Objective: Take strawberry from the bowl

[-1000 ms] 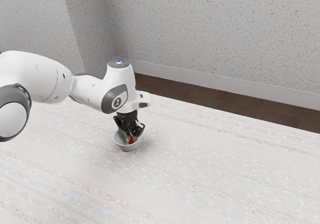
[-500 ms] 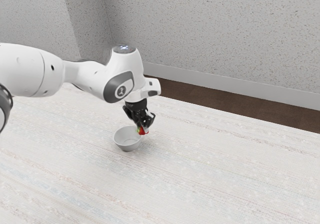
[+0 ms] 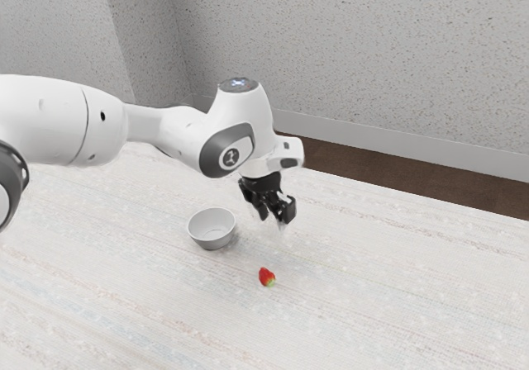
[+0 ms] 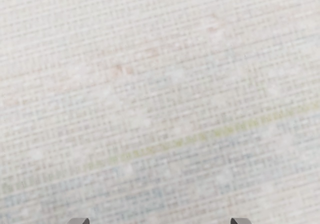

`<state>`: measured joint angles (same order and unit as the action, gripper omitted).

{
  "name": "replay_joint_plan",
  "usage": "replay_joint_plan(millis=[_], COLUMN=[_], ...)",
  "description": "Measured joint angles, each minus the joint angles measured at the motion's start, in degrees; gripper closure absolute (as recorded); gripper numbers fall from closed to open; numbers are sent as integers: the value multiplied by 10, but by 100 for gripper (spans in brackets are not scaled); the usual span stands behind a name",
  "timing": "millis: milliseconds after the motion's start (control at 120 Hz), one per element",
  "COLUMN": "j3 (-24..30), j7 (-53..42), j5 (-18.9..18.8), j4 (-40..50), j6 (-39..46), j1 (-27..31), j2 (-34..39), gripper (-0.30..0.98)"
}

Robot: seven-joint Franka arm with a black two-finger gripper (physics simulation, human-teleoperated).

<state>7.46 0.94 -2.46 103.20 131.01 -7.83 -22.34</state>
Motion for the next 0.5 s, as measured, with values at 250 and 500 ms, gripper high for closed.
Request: replay_joint_plan(millis=[250,500], j3=[-12,-44], j7=[-10,-17], j5=[-15,-36], j4=[2,-37], j6=[-44,-127], j1=[0,-1], j2=[103,183], gripper=[11,3])
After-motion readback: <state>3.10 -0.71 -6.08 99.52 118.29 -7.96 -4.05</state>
